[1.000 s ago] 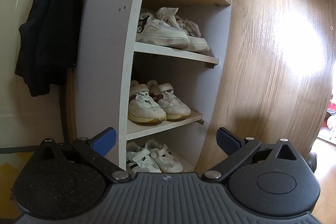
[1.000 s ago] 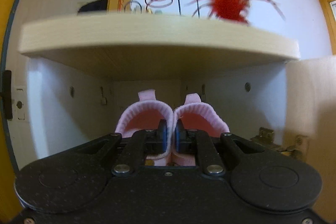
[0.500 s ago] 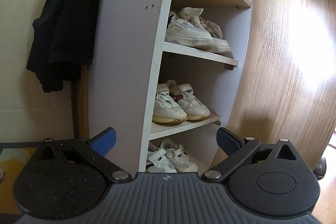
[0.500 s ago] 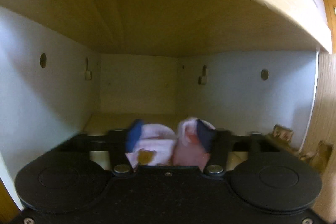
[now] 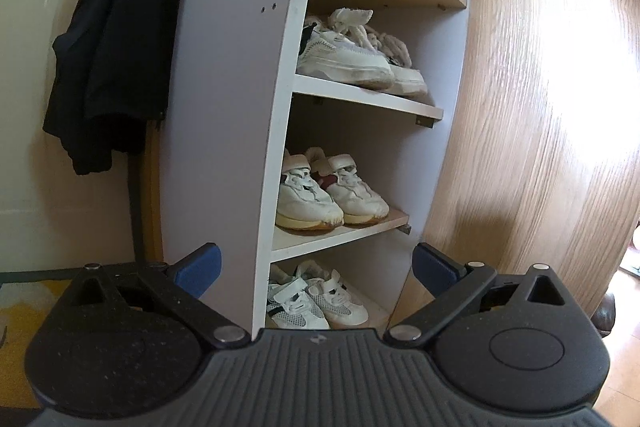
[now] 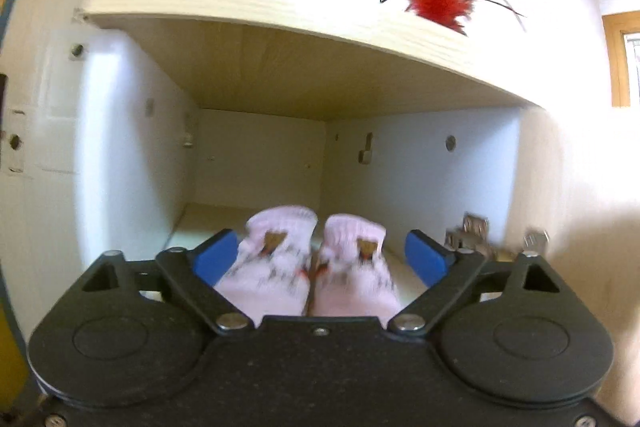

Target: Organize scattered shoes

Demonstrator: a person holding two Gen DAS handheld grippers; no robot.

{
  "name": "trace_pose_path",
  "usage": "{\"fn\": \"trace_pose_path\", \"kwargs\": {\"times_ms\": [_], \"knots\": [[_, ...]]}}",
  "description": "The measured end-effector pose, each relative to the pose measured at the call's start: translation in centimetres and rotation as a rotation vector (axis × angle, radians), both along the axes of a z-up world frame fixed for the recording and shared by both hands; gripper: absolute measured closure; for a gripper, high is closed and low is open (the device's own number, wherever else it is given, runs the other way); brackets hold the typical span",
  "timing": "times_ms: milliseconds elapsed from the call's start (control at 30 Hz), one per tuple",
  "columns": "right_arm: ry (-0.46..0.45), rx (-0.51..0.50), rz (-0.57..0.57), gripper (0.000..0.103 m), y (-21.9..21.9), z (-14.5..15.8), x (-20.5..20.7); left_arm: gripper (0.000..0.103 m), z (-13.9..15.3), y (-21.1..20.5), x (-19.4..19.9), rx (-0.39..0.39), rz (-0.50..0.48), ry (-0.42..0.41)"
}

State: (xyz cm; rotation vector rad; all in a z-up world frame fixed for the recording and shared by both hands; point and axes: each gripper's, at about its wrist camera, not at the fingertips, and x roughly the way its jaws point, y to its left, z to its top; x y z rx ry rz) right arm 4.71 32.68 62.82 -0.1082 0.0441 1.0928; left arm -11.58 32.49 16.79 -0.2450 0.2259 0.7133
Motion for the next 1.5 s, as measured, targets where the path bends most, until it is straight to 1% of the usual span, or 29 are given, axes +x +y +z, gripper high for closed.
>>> {"fn": "trace_pose_path", "kwargs": {"times_ms": [67, 100, 167, 267, 400, 567, 633, 667, 733, 833, 900, 1000, 1033, 1133, 1167, 1267, 1300, 1367, 1500], "knots": [[0.018, 0.021, 0.015, 0.002, -2.9, -2.0, -1.1, 0.001, -0.1, -0.1, 0.0, 0.0, -0.005, 0.002], [0.028, 0.031, 0.021, 0.0, -4.3, -3.1, -1.6, 0.001, -0.1, -0.2, 0.1, 0.0, -0.01, 0.006], [0.056, 0.046, 0.024, 0.0, -7.2, -5.6, -2.3, 0.001, -0.4, -0.3, 0.3, -0.003, -0.025, 0.019], [0.109, 0.035, 0.009, 0.0, -10.3, -9.7, -2.3, 0.001, -0.9, -0.8, 0.9, -0.011, -0.065, 0.045], [0.196, 0.029, -0.084, 0.0, -16.4, -17.3, -3.2, 0.001, -1.1, -1.8, 1.4, -0.01, -0.098, 0.058], [0.306, 0.023, -0.209, 0.0, -24.3, -27.0, -4.4, 0.001, -1.5, -4.0, 2.1, 0.026, -0.125, 0.087], [0.361, 0.024, -0.253, 0.0, -27.3, -30.8, -4.7, 0.001, -1.8, -4.6, 2.4, 0.02, -0.151, 0.101], [0.387, 0.024, -0.265, 0.0, -28.0, -32.0, -4.6, 0.001, -1.9, -4.9, 2.5, 0.019, -0.162, 0.107], [0.448, 0.003, -0.313, 0.0, -30.5, -35.9, -5.2, 0.001, -2.0, -6.0, 2.8, 0.04, -0.182, 0.132], [0.487, -0.031, -0.349, 0.0, -33.0, -40.1, -6.4, 0.001, -2.4, -7.9, 2.9, 0.086, -0.197, 0.167], [0.51, -0.053, -0.352, 0.0, -34.0, -42.2, -7.1, 0.001, -2.8, -9.0, 2.8, 0.098, -0.191, 0.182], [0.539, -0.105, -0.335, 0.0, -34.8, -45.4, -8.2, 0.001, -4.0, -11.9, 2.2, 0.149, -0.18, 0.231], [0.54, -0.112, -0.334, 0.0, -34.8, -46.2, -8.5, 0.001, -4.3, -12.5, 2.0, 0.163, -0.176, 0.245], [0.567, -0.103, -0.322, 0.0, -35.5, -48.3, -9.4, 0.001, -6.2, -15.3, 1.2, 0.218, -0.148, 0.322], [0.58, -0.109, -0.314, 0.0, -35.5, -48.9, -9.6, 0.001, -6.9, -16.0, 0.6, 0.21, -0.143, 0.34], [0.619, -0.142, -0.289, 0.0, -35.0, -50.2, -10.0, 0.001, -7.7, -16.9, -1.1, 0.161, -0.124, 0.348], [0.623, -0.152, -0.281, 0.0, -34.9, -50.6, -10.3, 0.001, -7.8, -17.2, -1.7, 0.157, -0.115, 0.353], [0.62, -0.165, -0.269, 0.0, -34.8, -51.1, -10.8, 0.001, -7.7, -17.9, -3.0, 0.149, -0.105, 0.36], [0.615, -0.18, -0.226, 0.0, -34.2, -51.1, -11.6, 0.001, -6.5, -18.9, -5.3, 0.147, -0.087, 0.359]]}}
